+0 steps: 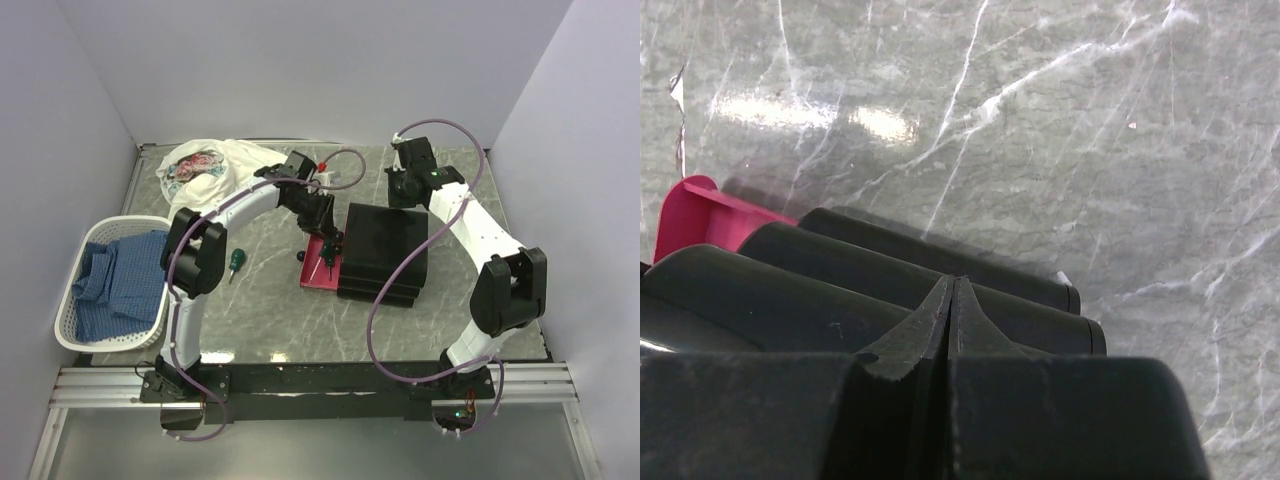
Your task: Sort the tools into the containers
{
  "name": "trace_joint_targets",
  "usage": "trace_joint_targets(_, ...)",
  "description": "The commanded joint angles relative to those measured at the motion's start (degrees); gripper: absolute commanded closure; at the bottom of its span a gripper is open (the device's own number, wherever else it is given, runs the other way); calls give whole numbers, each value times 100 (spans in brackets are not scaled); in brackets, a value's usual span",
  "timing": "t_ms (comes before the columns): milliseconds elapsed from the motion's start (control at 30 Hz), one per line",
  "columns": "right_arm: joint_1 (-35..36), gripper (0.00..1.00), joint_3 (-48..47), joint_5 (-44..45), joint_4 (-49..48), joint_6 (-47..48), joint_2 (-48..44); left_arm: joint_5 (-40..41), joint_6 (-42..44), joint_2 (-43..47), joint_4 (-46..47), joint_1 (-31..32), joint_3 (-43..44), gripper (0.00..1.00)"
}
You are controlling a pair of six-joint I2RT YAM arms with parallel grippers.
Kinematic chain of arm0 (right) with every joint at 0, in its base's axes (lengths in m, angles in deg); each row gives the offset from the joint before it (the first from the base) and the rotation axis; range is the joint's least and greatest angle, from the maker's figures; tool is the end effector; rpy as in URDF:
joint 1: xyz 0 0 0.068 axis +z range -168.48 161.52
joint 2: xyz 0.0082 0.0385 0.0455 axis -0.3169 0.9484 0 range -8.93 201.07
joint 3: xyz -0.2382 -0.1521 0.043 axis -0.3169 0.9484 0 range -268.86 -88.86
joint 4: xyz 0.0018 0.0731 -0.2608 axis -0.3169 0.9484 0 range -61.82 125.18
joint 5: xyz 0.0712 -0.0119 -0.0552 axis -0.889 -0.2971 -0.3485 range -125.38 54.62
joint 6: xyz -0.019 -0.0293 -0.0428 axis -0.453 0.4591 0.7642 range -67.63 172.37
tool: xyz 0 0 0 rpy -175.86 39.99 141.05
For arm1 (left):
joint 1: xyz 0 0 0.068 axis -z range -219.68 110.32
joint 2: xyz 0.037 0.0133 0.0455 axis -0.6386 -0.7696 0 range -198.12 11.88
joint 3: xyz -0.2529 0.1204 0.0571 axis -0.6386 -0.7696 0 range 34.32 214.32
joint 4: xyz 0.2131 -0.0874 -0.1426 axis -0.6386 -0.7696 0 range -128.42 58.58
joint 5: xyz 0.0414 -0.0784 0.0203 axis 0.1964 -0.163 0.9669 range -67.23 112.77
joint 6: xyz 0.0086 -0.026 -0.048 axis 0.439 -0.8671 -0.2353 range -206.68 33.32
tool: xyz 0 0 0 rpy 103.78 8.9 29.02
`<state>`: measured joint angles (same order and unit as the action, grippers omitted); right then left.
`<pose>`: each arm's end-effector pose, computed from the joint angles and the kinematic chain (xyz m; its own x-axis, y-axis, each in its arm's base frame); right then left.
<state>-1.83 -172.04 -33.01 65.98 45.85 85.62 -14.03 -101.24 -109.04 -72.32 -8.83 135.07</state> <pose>0.3613 0.1064 0.3143 -0.7497 -0.1058 -0.6533 -0.1764 0.9834 0.0432 0.3945 -0.2620 0.2287 -0.8931 0.2989 -0.3363 0.4492 0.6344 -0.6291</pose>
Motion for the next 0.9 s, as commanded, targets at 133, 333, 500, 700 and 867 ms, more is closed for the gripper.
trace_joint_targets(133, 85, 100, 126, -18, 500, 64, -191, 330, -151, -168, 83, 9, 164, 95)
trace_joint_targets(333, 93, 100, 4, -9, 491, 72, -103, 620, -160, -124, 30, 17, 129, 60)
trace_joint_targets(500, 85, 100, -120, -9, 526, 72, 3, 744, -99, -116, -67, 9, 357, 43)
trace_joint_targets(700, 93, 100, -181, 9, 535, 90, 29, 1078, 67, 147, -181, -18, 446, 36)
trace_joint_targets(867, 85, 100, -190, 44, 535, 108, 38, 1333, 226, 490, -260, -158, 419, 34)
